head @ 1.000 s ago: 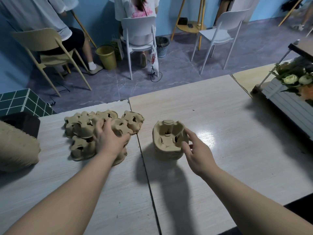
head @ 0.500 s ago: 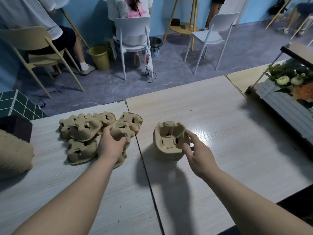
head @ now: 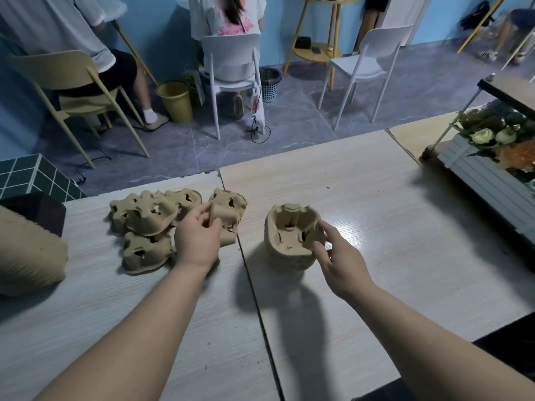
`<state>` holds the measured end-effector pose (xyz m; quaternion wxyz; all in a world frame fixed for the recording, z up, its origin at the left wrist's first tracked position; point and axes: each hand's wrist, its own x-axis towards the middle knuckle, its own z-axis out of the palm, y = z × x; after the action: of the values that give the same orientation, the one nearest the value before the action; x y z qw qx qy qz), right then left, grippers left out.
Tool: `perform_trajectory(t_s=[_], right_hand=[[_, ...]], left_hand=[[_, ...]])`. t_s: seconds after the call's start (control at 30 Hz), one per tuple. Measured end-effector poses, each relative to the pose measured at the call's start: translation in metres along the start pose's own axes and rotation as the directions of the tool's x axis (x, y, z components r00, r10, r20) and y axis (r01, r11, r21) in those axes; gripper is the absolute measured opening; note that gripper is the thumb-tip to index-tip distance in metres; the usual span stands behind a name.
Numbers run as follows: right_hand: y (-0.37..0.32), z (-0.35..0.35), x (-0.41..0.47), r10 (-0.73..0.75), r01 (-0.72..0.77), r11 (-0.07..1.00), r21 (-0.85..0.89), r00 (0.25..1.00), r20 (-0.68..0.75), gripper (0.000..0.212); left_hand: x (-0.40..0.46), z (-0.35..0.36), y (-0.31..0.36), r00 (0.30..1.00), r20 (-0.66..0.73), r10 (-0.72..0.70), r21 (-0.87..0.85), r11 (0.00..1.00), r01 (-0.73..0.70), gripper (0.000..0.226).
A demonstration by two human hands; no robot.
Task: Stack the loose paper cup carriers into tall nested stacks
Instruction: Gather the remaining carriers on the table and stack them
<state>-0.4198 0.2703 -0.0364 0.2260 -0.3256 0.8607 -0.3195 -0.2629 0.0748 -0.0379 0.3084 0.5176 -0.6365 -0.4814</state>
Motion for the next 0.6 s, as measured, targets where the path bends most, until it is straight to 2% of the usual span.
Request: perform_trajectory(t_s=[0.07, 0.2, 0.27, 0.37, 0.43, 0.6], right_hand=[[0.0, -0.001, -0.001, -0.009, 0.009, 1.0, 0.002, 1.0, 0.013, 0.05], [0.005, -0.007, 0.001, -0.024, 0.024, 1.0, 0.015, 0.999, 0.045, 0.048], [0.008, -0.011, 0.002, -0.032, 0.031, 0.999, 0.011, 0.998, 0.057, 0.047], [0.012, -0.016, 0.002, -0.049, 0.049, 0.999, -0.004, 0.997, 0.067, 0.045], [0.014, -0.02, 0.001, -0.061, 0.062, 0.998, -0.013, 0.995, 0.077, 0.045], [0.019, -0.029, 0.003, -0.08, 0.081, 0.997, -0.013, 0.992, 0.094, 0.047]], left_hand=[[-0.009, 0.005, 0.017, 0.996, -0.018, 0.091, -0.057, 0.994, -0.091, 0.028], [-0.03, 0.022, 0.045, 0.948, 0.005, 0.317, -0.061, 0.947, -0.316, 0.024], [-0.04, 0.032, 0.05, 0.89, 0.064, 0.452, 0.029, 0.89, -0.454, 0.018], [-0.059, 0.049, 0.051, 0.757, 0.179, 0.629, 0.173, 0.737, -0.653, 0.024], [-0.067, 0.059, 0.047, 0.703, 0.261, 0.662, 0.249, 0.657, -0.711, 0.024], [-0.071, 0.069, 0.026, 0.695, 0.399, 0.598, 0.322, 0.618, -0.717, 0.025]])
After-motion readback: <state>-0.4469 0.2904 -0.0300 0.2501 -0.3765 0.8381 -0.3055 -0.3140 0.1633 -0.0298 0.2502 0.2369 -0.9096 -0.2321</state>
